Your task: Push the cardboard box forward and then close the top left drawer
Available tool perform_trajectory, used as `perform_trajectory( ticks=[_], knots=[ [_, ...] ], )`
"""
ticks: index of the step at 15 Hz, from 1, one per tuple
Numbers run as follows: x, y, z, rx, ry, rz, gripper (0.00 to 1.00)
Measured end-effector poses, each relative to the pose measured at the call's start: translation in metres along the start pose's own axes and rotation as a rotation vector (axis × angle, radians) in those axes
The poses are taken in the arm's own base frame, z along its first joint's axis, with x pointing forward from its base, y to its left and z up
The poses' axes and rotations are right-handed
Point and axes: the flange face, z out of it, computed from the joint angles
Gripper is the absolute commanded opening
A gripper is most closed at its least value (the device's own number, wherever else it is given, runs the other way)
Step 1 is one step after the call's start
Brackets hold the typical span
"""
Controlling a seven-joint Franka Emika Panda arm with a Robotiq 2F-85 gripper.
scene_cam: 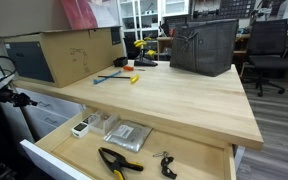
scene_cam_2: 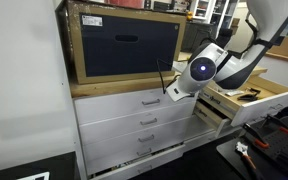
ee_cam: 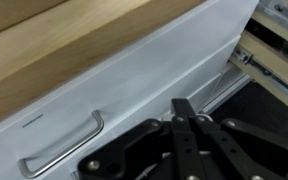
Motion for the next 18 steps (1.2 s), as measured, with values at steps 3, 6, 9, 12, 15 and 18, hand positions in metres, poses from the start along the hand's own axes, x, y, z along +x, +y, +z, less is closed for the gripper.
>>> perform_trajectory(
  ticks=[3, 6, 9, 12, 15, 18],
  knots=[
    [0.004, 0.0, -0.023, 0.017, 0.102, 0.099, 0.0],
    [0.002, -0.004, -0.044, 0.059, 0.186, 0.239, 0.0],
    [-0.008, -0.007, -0.061, 0.111, 0.243, 0.397, 0.0],
    [-0.023, -0.01, -0.073, 0.167, 0.277, 0.537, 0.0],
    [-0.041, -0.012, -0.079, 0.222, 0.286, 0.667, 0.0],
    [-0.061, -0.014, -0.082, 0.27, 0.293, 0.793, 0.0]
  ],
)
